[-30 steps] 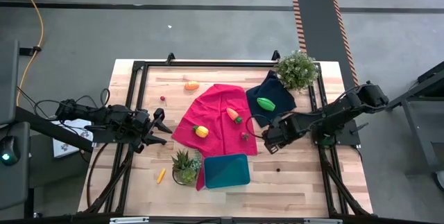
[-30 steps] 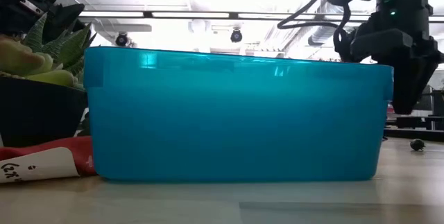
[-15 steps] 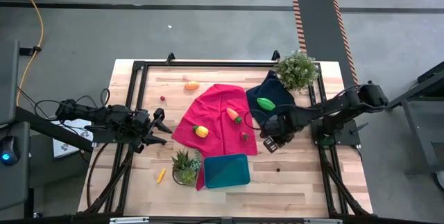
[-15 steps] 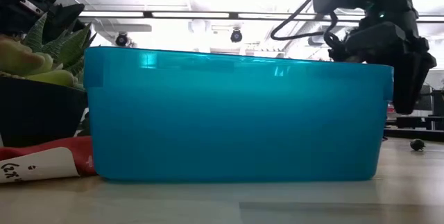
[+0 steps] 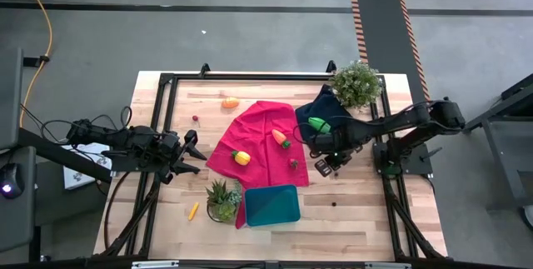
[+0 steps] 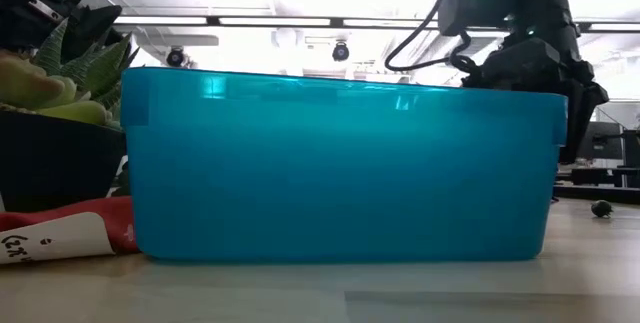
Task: Pick and placing Produce into tupperware
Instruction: Put the top blue berry into the blue bin
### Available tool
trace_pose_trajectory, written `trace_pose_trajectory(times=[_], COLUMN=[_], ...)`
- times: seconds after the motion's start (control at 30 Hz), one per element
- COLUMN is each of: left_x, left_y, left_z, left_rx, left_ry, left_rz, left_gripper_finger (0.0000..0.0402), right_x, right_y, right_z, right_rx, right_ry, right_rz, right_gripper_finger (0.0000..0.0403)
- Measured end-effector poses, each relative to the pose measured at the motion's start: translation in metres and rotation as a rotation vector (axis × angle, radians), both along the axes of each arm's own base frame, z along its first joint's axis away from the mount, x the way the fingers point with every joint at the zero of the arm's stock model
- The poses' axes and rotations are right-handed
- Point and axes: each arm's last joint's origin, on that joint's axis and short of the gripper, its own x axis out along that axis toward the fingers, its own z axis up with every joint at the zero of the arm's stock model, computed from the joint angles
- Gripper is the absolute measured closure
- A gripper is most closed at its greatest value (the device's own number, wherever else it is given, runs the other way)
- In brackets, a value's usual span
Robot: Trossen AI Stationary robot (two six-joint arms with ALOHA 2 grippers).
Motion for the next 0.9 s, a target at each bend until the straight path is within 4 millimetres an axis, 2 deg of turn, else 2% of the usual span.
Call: trace_pose_trajectory(times=[0.23, 0.63, 0.9], left_x=[0.0, 0.0, 0.0], left_y=[0.0, 0.0, 0.0], left_z=[0.0, 0.0, 0.0], left_rx=[0.0, 0.0, 0.0], left_ry=[0.0, -0.001, 0.0], left_rz=[0.0, 0.0, 0.0], left_gripper_finger=[0.0208, 0.0208, 0.0208], right_x=[0.0, 0.0, -0.011], right_y=[-0.011, -0.019, -0.017], right_z=[0.0, 0.0, -0.02], right_rx=[-0.001, 0.001, 0.055], right_ry=[-0.006, -0.009, 0.022], right_rz=[-0.009, -0.007, -0.022], right_gripper_finger=[0.0336, 0.0335, 0.0335])
